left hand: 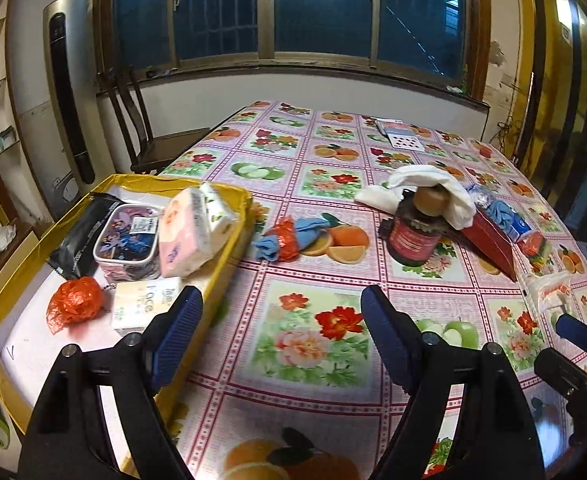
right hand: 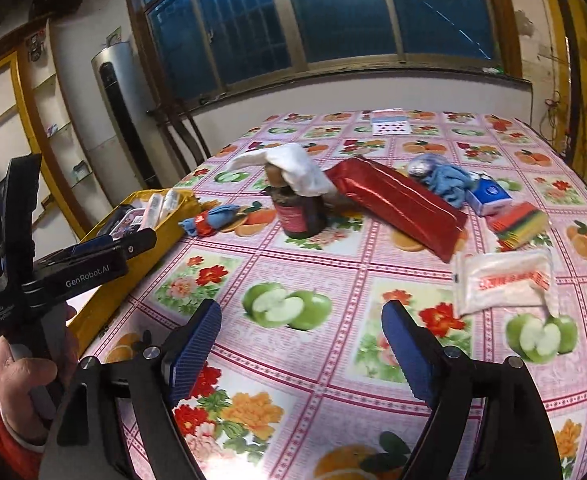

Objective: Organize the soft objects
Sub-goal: 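Withdraw both open tools from the tray back over the table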

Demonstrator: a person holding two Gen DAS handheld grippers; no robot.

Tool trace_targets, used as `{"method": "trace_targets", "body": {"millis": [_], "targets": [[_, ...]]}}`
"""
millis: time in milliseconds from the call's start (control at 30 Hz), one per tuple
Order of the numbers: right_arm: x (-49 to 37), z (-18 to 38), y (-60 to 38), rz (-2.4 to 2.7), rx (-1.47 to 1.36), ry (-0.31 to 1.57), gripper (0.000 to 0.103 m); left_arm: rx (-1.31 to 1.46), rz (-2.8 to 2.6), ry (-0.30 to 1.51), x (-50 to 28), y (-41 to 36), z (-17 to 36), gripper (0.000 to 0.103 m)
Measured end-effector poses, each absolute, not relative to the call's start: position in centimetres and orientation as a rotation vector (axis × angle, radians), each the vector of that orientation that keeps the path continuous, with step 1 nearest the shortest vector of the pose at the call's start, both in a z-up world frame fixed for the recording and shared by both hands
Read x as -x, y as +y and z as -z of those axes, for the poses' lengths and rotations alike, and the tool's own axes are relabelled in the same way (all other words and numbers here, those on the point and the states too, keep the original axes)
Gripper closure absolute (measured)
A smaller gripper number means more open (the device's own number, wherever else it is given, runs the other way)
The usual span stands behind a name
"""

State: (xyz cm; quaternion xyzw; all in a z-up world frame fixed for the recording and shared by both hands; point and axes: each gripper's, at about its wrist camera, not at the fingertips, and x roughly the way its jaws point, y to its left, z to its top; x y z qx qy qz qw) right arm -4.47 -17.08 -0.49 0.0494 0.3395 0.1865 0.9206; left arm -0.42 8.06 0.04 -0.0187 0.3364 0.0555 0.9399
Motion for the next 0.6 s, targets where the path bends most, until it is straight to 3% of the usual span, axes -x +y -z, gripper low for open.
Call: {"method": "trace_targets", "body": {"millis": [600], "targets": [[3.7, 2.4, -22.6, -0.324, -0.248, 0.722, 0.018, -0.05, -0.1, 0.729, -0.6, 3.4, 1.4, 0.021]]}}
